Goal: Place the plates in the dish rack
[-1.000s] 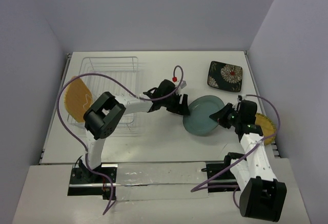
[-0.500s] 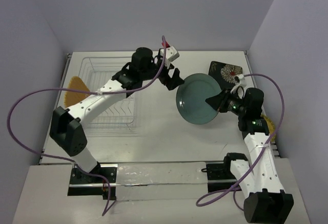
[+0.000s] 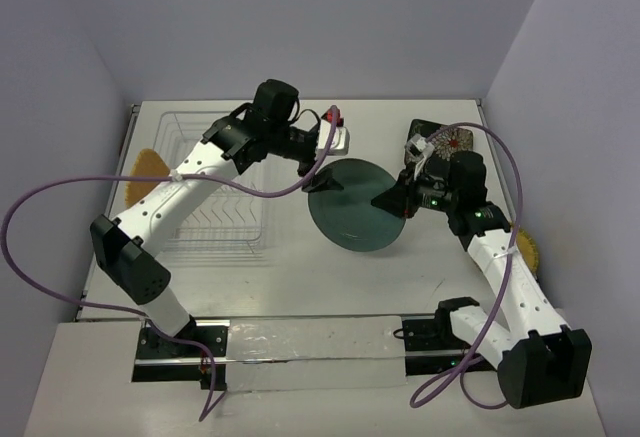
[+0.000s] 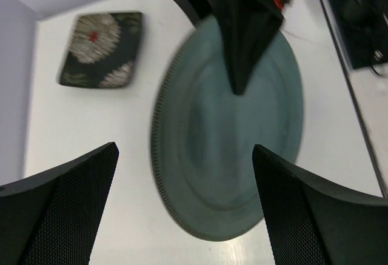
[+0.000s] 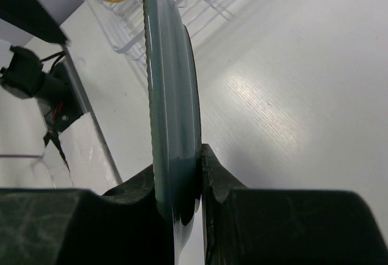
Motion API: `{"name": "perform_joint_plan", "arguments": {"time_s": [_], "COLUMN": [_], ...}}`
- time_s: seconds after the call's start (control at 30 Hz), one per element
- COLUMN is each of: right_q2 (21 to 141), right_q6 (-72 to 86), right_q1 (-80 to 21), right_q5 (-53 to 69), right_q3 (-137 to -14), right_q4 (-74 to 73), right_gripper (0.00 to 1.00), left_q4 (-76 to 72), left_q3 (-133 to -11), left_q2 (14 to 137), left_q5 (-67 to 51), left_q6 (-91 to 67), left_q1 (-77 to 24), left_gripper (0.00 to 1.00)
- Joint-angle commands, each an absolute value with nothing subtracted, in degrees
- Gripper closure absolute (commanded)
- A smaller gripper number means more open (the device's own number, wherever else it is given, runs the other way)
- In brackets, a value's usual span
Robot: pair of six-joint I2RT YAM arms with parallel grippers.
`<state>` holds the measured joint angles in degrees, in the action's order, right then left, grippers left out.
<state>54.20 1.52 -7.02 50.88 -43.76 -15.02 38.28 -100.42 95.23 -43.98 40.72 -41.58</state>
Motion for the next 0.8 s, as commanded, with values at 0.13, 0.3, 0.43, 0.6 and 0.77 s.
{"name": "perform_joint_plan", "arguments": {"time_s": [0.13, 0.3, 0.43, 0.6, 0.77], "right_q2": [52.9, 53.8, 55.0, 56.2, 57.2], "right_q6": [-9.8, -12.2, -14.6, -18.6, -19.3], "right_q1": [-12.3, -14.1, -14.5, -14.6, -14.8], "right_q5": [61.4, 59.7, 57.8, 58.3, 56.3], "right_q3": [-48.8, -50.3, -51.4, -52.7, -55.0], "right_q4": [-7.6, -8.3, -8.6, -8.8, -8.8], "right_gripper": [1.0, 1.0, 1.0, 1.0, 1.0], "left_q4": [49.5, 51.0, 57.0, 54.9, 47.7], "left_q3": [-102.2, -102.0, -103.7, -100.8, -96.7], "left_q2": [98.4, 100.2, 102.3, 100.5, 97.7], "left_q5": [-48.3, -53.4, -56.2, -55.7, -53.7], "left_q6": [45.8, 45.4, 49.1, 47.8, 38.8], "left_q1": [-41.4, -41.4, -41.2, -41.2, -41.3], "left_gripper": [0.01, 0.04, 0.31, 0.58, 1.0]}}
